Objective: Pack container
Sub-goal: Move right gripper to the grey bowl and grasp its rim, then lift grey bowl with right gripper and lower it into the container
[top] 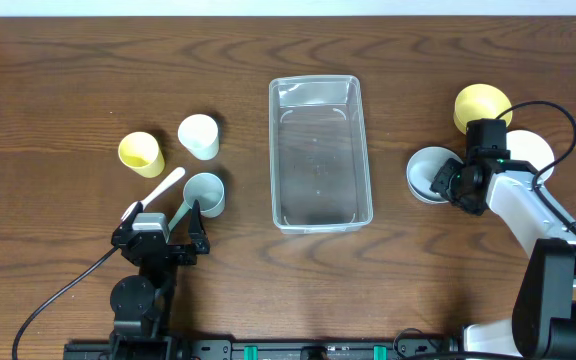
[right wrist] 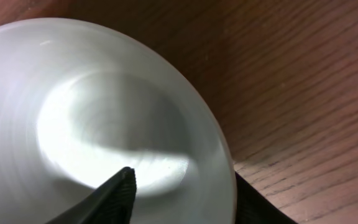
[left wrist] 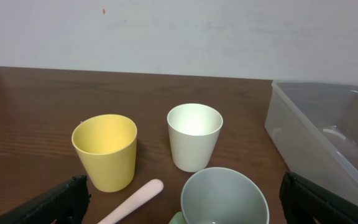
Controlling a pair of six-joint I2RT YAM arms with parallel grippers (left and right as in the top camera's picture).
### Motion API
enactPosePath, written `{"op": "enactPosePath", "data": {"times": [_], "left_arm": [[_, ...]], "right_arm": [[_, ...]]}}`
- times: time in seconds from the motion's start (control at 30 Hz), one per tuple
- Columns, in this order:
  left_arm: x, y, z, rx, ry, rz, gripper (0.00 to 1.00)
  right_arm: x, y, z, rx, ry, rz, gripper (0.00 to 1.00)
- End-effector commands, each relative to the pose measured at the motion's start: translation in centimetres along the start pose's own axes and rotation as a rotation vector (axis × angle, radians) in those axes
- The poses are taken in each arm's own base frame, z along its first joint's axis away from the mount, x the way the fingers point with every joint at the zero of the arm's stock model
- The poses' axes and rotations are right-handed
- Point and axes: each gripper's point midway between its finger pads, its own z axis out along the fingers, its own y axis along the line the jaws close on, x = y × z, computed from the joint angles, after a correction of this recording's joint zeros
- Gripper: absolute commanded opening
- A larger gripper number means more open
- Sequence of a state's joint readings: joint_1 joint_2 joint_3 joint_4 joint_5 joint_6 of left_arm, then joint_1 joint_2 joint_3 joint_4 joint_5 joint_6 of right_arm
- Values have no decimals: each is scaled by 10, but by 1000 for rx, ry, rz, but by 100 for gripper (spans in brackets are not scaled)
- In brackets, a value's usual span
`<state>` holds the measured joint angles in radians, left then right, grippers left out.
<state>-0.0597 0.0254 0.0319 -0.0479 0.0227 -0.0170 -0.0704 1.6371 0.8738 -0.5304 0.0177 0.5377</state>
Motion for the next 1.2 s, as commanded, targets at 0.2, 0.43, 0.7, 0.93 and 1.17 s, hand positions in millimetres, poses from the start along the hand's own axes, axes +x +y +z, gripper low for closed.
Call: {"op": "enactPosePath", "data": {"times": [0.2,0.43,0.7,0.93,1.17], "left_arm": [[18,5,2,-22,48,22,98],[18,5,2,-22,48,22,98],[18,5,2,-22,48,22,98],[18,5,2,-22,48,22,98],[18,5,2,-22,48,22,98]], "right_arm": [[-12,-21,-7,21,-4,70,32],[-10,-22,-7,25,4,70,11],[-10,-22,-7,22,5,69,1],[-20,3,-25,-85,11,-13,1],[-40,49,-95,-254,-95,-199,1]]}}
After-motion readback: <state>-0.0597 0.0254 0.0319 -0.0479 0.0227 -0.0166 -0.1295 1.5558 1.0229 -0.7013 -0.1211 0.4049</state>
